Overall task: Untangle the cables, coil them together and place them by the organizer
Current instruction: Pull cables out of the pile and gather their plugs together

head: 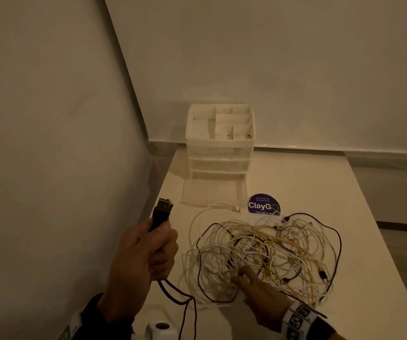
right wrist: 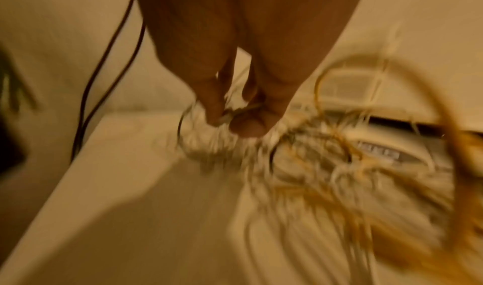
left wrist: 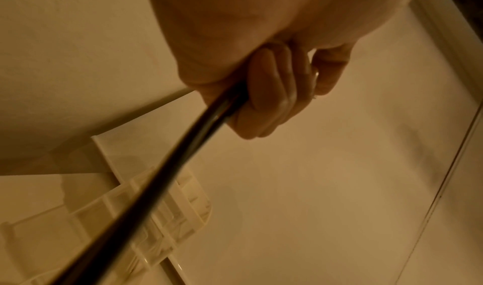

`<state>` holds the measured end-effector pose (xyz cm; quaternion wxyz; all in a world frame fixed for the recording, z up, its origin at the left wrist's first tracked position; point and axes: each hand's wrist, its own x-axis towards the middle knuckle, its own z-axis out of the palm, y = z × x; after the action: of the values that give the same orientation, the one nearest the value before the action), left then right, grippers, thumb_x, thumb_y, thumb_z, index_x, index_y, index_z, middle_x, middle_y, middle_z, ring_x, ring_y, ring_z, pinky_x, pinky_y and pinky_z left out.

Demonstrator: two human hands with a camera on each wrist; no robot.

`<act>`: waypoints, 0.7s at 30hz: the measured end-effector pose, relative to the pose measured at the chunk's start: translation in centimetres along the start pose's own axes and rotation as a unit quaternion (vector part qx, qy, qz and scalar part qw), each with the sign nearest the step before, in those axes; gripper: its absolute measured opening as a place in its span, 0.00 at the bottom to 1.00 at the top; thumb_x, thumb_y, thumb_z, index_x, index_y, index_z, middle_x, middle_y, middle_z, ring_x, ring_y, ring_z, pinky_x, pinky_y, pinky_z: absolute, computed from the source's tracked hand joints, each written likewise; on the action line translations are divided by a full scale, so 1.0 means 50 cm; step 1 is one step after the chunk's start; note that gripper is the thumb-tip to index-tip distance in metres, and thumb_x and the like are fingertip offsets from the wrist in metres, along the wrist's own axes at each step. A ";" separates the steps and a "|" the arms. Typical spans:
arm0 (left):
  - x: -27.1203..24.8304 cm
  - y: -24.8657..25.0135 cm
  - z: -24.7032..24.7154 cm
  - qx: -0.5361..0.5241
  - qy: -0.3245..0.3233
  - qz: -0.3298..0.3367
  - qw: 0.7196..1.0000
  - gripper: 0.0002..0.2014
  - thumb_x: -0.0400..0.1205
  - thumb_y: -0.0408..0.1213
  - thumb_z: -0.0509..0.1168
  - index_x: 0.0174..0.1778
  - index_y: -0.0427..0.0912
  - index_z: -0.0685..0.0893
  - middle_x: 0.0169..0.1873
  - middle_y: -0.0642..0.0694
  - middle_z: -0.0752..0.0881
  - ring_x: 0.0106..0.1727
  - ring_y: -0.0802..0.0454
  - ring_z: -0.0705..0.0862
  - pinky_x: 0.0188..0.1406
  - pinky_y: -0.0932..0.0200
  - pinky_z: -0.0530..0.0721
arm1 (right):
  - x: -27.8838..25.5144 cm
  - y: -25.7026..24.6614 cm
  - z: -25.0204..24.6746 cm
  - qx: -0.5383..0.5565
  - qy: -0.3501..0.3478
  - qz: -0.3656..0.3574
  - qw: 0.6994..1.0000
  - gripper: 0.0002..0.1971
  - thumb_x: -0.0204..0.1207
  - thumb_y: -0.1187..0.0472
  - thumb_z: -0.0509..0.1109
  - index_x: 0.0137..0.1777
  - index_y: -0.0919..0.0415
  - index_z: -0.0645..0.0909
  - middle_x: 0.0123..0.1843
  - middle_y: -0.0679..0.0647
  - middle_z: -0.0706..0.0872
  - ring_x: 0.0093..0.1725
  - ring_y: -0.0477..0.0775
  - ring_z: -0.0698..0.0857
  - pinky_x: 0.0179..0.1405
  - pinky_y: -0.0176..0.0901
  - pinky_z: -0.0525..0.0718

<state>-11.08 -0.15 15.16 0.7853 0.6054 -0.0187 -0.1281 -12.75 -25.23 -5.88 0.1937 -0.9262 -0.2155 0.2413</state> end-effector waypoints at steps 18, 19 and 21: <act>0.128 -0.028 0.102 0.150 -0.025 0.157 0.976 0.12 0.79 0.47 0.65 0.47 0.42 0.82 0.23 0.48 0.65 0.21 0.55 0.63 0.22 0.60 0.65 | -0.031 -0.173 -0.383 0.625 0.388 -0.104 0.669 0.06 0.84 0.67 0.59 0.44 0.65 0.73 0.36 0.54 0.78 0.29 0.52 0.72 0.31 0.46 0.74; 0.135 -0.029 0.115 0.156 -0.024 0.166 0.973 0.10 0.79 0.46 0.66 0.48 0.45 0.84 0.24 0.43 0.64 0.22 0.53 0.63 0.23 0.57 0.65 | -0.030 -0.186 -0.383 0.685 0.347 -0.120 0.629 0.05 0.82 0.69 0.59 0.45 0.64 0.73 0.40 0.57 0.77 0.30 0.51 0.70 0.30 0.45 0.72; 0.141 -0.032 0.137 0.163 -0.020 0.178 0.970 0.07 0.81 0.44 0.66 0.52 0.50 0.86 0.26 0.37 0.65 0.23 0.53 0.66 0.23 0.57 0.67 | -0.035 -0.204 -0.382 0.753 0.288 -0.142 0.574 0.06 0.74 0.74 0.60 0.47 0.64 0.75 0.47 0.63 0.78 0.32 0.53 0.71 0.31 0.44 0.71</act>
<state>-5.80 -8.57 14.54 0.6860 0.7092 -0.1623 0.0069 -7.13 -22.48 14.92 0.9051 -0.4249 -0.0173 0.0065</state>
